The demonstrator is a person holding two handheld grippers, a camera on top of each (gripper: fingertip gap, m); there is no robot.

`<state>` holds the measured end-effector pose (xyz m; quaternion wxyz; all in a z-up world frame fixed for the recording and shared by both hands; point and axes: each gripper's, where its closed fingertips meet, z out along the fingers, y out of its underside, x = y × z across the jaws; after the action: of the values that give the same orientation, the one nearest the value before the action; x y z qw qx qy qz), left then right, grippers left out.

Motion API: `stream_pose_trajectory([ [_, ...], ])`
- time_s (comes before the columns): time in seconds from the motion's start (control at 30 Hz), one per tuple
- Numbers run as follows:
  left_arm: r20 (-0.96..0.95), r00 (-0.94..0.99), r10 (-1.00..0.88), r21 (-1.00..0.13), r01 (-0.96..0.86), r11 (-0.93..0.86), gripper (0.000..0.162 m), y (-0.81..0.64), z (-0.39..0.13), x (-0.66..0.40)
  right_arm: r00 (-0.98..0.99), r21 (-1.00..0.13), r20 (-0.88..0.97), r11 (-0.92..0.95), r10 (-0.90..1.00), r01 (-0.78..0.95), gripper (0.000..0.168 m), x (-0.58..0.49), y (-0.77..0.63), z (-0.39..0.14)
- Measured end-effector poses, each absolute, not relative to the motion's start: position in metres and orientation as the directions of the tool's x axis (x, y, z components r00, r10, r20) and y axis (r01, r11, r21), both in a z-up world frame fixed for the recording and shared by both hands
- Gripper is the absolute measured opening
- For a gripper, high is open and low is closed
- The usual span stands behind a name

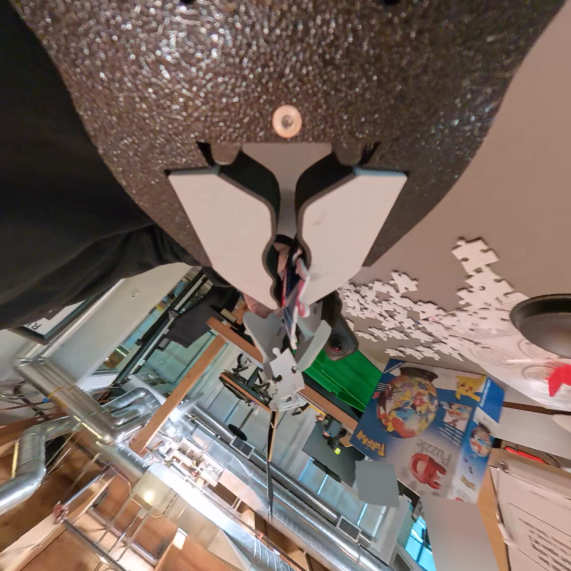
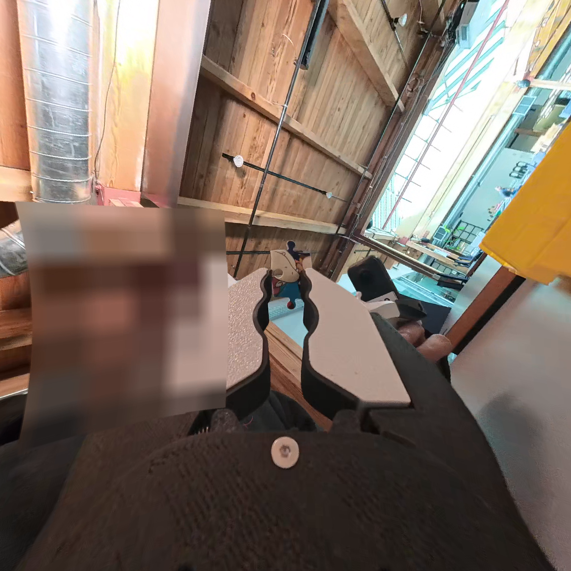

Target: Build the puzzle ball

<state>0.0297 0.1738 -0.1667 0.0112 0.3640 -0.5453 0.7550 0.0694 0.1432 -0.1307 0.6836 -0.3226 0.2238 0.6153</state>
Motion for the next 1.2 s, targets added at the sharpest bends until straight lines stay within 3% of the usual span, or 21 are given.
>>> stream_pose_trajectory([
  [0.03, 0.561, -0.736, -0.379, -0.816, -0.415, -0.402, 0.003, 0.173, -0.167, 0.03, 0.146, -0.176, -0.706, 0.029, 0.693, -0.984, 0.018, 0.067, 0.144, -0.132],
  [0.17, 0.552, -0.734, -0.395, -0.827, -0.421, -0.372, 0.003, 0.172, -0.171, 0.029, 0.179, -0.213, -0.713, 0.034, 0.678, -0.976, 0.018, 0.063, 0.146, -0.133],
  [0.37, 0.543, -0.729, -0.417, -0.837, -0.429, -0.341, 0.004, 0.173, -0.176, 0.03, 0.42, -0.437, -0.742, 0.098, 0.523, -0.894, 0.018, 0.06, 0.143, -0.139],
  [0.53, 0.53, -0.723, -0.443, -0.847, -0.422, -0.324, 0.004, 0.174, -0.174, 0.029, 0.707, -0.699, -0.667, 0.129, 0.237, -0.703, 0.017, 0.065, 0.12, -0.156],
  [0.67, 0.506, -0.713, -0.486, -0.862, -0.411, -0.296, 0.004, 0.17, -0.172, 0.027, 0.87, -0.87, -0.492, -0.018, -0.019, -0.493, 0.017, 0.072, 0.096, -0.182],
  [0.87, 0.486, -0.703, -0.519, -0.874, -0.394, -0.284, 0.004, 0.147, -0.161, 0.03, 0.948, -0.936, -0.272, -0.183, -0.167, -0.301, 0.017, 0.082, 0.079, -0.193],
  [1.2, 0.405, -0.75, -0.523, -0.912, -0.375, -0.167, 0.004, 0.114, -0.17, 0.029, 0.961, -0.934, -0.067, -0.321, -0.267, -0.154, 0.017, 0.093, 0.063, -0.21],
])
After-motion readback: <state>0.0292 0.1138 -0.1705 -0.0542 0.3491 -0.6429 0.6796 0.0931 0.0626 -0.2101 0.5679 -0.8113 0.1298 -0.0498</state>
